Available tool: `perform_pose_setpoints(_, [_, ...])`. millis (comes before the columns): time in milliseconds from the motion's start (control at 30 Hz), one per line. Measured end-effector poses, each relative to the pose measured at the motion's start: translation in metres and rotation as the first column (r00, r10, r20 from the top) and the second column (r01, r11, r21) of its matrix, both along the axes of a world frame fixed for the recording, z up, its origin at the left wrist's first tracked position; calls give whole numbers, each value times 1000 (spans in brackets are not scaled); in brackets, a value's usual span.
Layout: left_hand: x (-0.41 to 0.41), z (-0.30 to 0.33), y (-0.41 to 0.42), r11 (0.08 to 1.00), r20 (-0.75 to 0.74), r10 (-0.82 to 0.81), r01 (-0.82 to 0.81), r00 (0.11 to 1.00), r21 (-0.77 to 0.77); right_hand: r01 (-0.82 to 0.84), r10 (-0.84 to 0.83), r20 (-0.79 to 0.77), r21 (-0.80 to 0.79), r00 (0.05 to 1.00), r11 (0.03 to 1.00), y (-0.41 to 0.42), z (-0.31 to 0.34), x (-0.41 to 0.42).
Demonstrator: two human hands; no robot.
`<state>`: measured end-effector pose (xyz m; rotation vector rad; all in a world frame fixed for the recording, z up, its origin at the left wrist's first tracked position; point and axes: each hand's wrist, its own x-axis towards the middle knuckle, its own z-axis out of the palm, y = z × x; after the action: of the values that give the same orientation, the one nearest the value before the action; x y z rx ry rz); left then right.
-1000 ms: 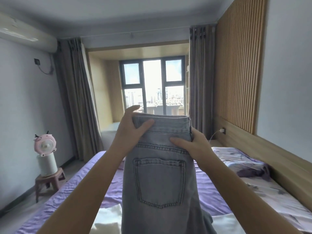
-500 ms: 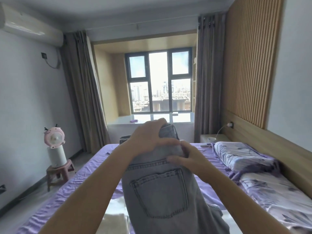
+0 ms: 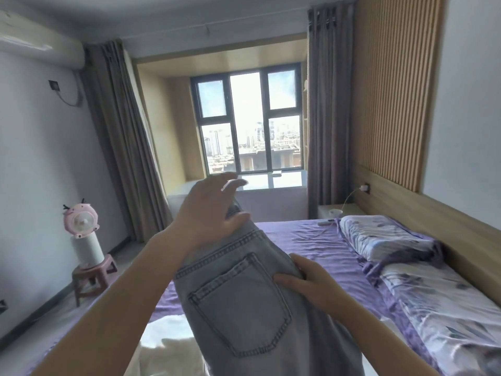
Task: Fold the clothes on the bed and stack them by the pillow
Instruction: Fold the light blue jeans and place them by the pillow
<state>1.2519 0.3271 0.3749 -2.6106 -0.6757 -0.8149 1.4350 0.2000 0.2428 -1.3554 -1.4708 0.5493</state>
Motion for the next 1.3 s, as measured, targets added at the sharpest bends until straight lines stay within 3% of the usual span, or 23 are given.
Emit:
perform_pose_setpoints(33, [4,-3,-7,994,-89,-97,102,991,46,-30,30,61,6,998,1000,0,8,-3])
perform_pose_setpoints(67, [9,-10,-14,982,-190,-189,187,963,-28,-55,54,119,3,991,998,2,16,-6])
perform_pose_setpoints(133, [19,-27,-23,916,-330,-306,183,893,-356,-83,81,218,-1,972,997,4,28,-10])
perform_pose_setpoints(200, [21,-44,-23,756,-263,-373,127,890,-642,-52,52,270,-6,961,999,5,34,-6])
perform_pose_setpoints(233, [21,-51,-20,681,-203,-388,131,899,-720,-37,43,268,-27,962,999,4,34,-3])
perform_pose_setpoints(300, [23,-62,-17,627,-163,-409,147,898,-765,-61,81,202,-102,976,993,0,27,6])
perform_pose_setpoints(433, [36,-68,-21,611,-168,-462,175,871,-772,-241,229,-80,-209,970,948,-11,-9,23])
perform_pose_setpoints(567, [33,-64,-21,646,-174,-478,210,861,-734,-269,236,-151,-264,960,926,-21,-48,33])
perform_pose_setpoints(767, [15,-54,-17,717,-241,-396,134,886,-684,-92,157,189,-312,969,946,-22,-91,38])
perform_pose_setpoints(1133, [-33,-53,-19,868,-300,-92,-71,949,-491,46,-52,-78,-75,996,996,-31,-76,47])
perform_pose_setpoints(1300, [-42,-79,-44,916,-263,88,-182,961,-357,123,-123,18,-13,992,992,-47,-79,45])
